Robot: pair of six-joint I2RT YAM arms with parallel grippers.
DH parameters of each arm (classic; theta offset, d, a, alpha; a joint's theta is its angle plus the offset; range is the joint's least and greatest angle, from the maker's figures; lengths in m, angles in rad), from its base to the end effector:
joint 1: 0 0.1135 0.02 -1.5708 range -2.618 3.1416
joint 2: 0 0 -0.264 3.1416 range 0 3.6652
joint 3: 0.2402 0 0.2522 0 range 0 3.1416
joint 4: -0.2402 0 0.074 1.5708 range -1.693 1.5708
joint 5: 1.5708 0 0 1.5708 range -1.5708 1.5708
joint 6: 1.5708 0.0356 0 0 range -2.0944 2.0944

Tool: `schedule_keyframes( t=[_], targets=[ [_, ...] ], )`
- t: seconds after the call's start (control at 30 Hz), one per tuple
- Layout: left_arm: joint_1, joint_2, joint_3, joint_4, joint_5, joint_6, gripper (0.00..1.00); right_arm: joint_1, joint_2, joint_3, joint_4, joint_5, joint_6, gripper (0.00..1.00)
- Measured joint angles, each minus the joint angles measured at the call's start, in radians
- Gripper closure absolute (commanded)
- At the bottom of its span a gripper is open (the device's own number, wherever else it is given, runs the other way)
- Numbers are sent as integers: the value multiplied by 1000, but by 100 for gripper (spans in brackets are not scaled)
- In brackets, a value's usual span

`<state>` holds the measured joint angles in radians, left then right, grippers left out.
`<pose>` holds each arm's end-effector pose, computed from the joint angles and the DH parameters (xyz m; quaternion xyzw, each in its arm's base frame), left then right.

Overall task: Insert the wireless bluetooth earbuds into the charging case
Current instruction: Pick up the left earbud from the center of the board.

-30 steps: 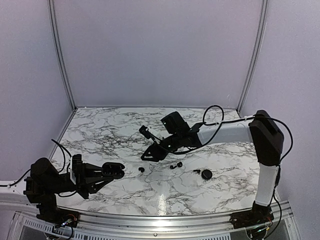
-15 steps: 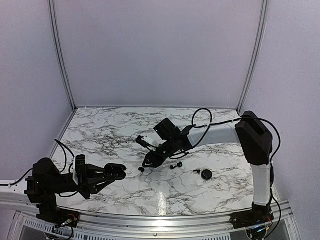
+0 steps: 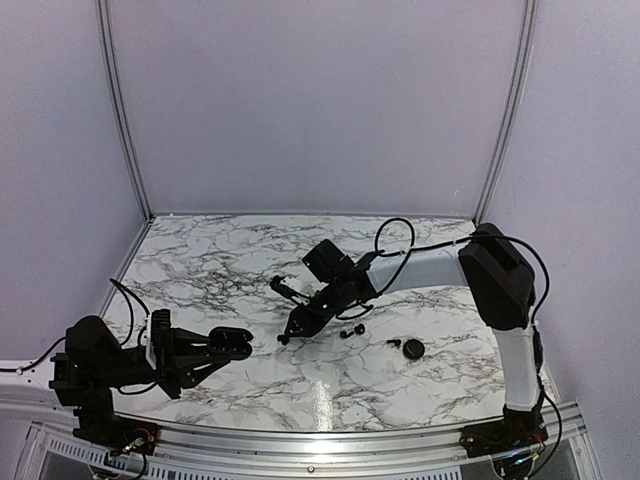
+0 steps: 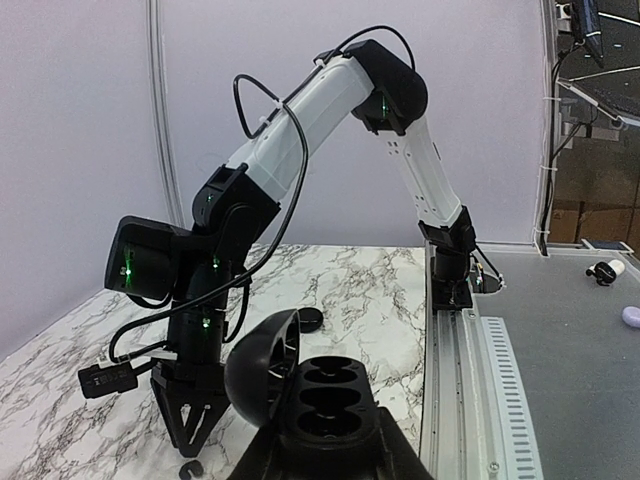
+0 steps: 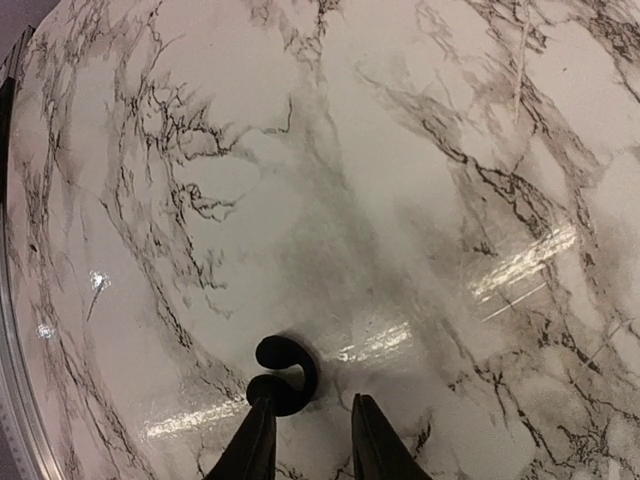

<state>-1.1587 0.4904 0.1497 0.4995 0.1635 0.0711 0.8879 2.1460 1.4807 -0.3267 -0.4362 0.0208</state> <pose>0.0531 -0.1359 0.2298 0.4238 0.4923 -0.4377 0.6216 0.2733 0.3597 0.1420 -0.4491 0.8232 0.3086 0.1593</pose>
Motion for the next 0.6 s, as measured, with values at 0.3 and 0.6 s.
schedule_keyframes(
  t=[0.3,0.6],
  targets=[
    [0,-1,0,0,0,0,100,0,14,53,-28,2,-3,73],
    [0,-10,0,-4,0,-1,100,4,43,75,-59,11,-3,72]
  ],
)
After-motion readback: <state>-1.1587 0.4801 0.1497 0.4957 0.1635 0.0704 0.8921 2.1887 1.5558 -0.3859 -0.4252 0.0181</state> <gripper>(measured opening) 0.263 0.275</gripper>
